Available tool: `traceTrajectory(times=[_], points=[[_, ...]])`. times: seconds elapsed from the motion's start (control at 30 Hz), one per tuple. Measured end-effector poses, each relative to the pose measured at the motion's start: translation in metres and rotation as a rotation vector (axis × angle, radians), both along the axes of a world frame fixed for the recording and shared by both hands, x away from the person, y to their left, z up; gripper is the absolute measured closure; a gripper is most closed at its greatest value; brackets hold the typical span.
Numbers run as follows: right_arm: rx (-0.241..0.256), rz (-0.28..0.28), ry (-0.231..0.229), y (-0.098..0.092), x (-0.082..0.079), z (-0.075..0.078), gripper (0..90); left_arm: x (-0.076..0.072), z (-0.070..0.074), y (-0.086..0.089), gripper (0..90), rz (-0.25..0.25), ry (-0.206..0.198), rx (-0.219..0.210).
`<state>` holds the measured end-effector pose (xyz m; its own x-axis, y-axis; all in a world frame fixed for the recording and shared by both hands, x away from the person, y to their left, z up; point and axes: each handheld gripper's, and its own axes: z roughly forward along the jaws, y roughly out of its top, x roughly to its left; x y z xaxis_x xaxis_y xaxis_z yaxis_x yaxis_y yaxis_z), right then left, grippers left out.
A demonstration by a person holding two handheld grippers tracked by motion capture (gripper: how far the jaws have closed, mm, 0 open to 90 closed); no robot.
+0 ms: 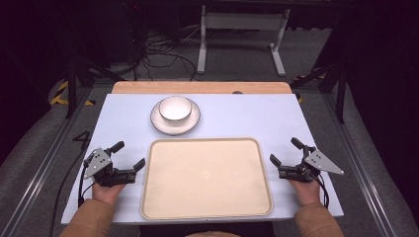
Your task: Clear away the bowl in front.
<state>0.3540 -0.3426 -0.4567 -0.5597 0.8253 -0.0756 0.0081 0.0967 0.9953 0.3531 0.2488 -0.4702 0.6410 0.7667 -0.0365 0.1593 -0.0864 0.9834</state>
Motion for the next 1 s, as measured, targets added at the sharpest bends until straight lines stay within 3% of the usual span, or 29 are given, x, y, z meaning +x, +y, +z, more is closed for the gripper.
traceTrajectory(times=[0.17, 0.57, 0.7, 0.77, 0.9, 1.0], points=[[-0.001, 0.006, 0.001, 0.000, 0.000, 0.000, 0.1, 0.000, 0.001, 0.001, 0.3, 0.003, 0.017, -0.002], [0.004, 0.010, 0.002, 0.000, 0.000, 0.000, 0.1, -0.001, 0.010, 0.005, 0.3, 0.013, 0.004, -0.015], [0.012, 0.014, 0.007, 0.000, 0.000, 0.000, 0.1, 0.000, 0.022, 0.007, 0.3, 0.012, -0.002, -0.066], [0.009, 0.012, 0.007, 0.000, 0.001, 0.000, 0.1, 0.001, 0.028, 0.006, 0.3, 0.006, 0.002, -0.054], [0.023, 0.019, 0.017, 0.001, 0.001, 0.000, 0.1, 0.001, 0.041, -0.001, 0.3, -0.014, -0.015, 0.012], [0.022, 0.021, 0.015, 0.001, 0.001, 0.000, 0.1, 0.001, 0.047, -0.004, 0.3, -0.022, -0.027, 0.015]])
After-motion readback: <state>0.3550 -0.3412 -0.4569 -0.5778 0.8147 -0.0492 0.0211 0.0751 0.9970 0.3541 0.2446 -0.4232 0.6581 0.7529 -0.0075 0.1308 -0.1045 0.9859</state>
